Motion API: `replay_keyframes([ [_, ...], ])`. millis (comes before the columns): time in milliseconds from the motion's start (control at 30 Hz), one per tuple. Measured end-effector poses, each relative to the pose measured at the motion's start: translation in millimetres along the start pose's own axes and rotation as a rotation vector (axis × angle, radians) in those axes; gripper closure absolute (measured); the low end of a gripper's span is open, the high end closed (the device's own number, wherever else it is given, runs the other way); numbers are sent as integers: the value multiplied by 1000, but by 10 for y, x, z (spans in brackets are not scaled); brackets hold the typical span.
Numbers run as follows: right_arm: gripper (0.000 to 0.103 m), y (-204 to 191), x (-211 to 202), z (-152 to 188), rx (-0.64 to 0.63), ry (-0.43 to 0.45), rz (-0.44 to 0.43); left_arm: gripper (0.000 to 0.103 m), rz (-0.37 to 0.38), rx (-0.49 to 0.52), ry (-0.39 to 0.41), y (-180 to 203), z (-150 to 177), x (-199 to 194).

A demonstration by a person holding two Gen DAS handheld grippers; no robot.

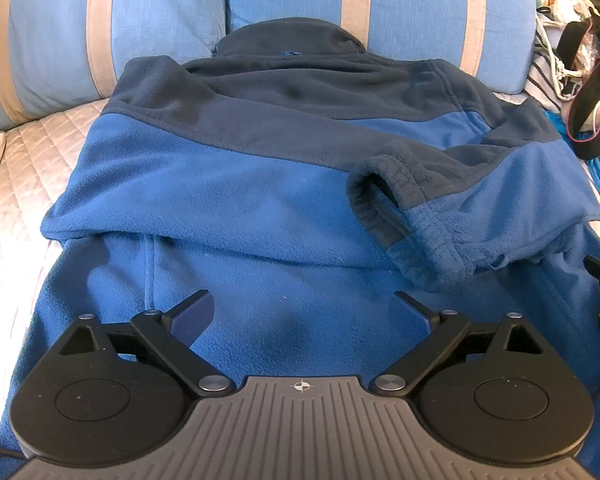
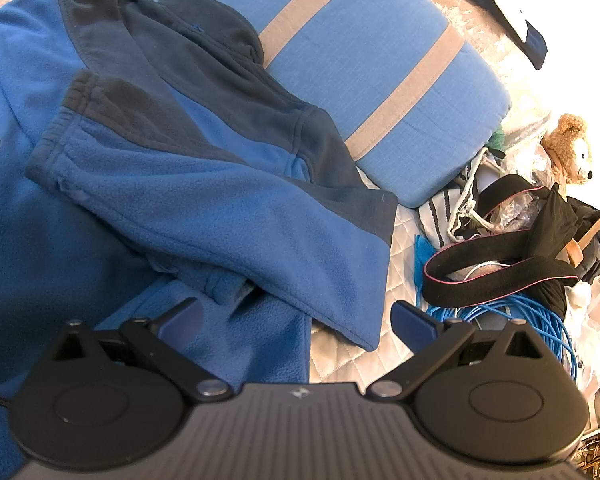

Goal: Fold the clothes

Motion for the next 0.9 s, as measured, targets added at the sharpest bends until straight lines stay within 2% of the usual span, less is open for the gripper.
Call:
replay_keyframes([
  [533,0,-15,7,-2,-1,0,1,7,3,7,-3,-4,8,11],
  [900,0,-18,10,3,-3,2,4,7,-21,31,-1,27,18,15],
])
Point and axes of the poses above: each gripper's, at about its wrist camera, not at the fingertips, and x roughly the way its jaws point, y to its right, z to its underside, the point moved 8 cm from there along x, roughly the way its jaws point, and after that the axes turned 11 degrees about -y, right-handed, at the moved point
